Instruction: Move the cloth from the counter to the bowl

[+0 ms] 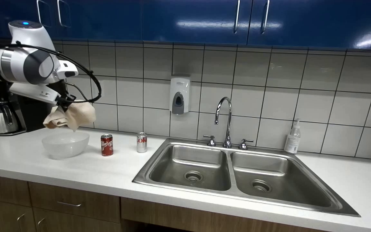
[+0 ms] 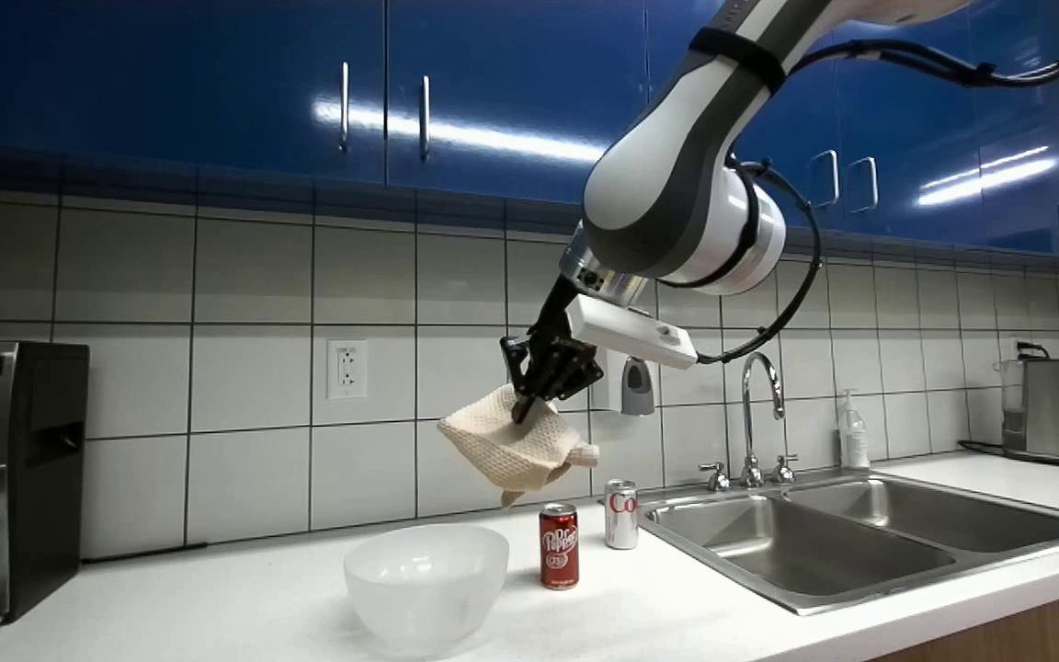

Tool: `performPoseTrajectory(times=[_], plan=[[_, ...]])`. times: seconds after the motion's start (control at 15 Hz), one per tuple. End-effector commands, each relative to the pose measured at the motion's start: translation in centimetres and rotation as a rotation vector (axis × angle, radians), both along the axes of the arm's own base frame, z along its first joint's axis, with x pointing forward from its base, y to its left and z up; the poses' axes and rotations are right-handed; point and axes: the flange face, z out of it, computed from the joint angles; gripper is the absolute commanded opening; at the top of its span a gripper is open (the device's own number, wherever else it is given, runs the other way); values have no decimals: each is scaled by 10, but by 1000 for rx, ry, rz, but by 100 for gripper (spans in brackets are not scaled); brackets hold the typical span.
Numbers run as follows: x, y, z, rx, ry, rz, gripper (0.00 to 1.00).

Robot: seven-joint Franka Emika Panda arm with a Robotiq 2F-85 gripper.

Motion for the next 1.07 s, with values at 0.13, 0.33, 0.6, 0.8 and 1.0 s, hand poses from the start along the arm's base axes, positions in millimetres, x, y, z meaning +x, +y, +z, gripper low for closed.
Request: performPoseTrajectory(times=[0.13, 0.33, 0.6, 0.8, 1.0], plan=[[28, 38, -10, -6, -21, 79, 1], [42, 56, -20, -5, -14, 119, 1], [71, 75, -42, -5, -4, 173, 1], [81, 77, -56, -18, 12, 192, 1], [89, 77, -70, -21, 36, 199, 1]])
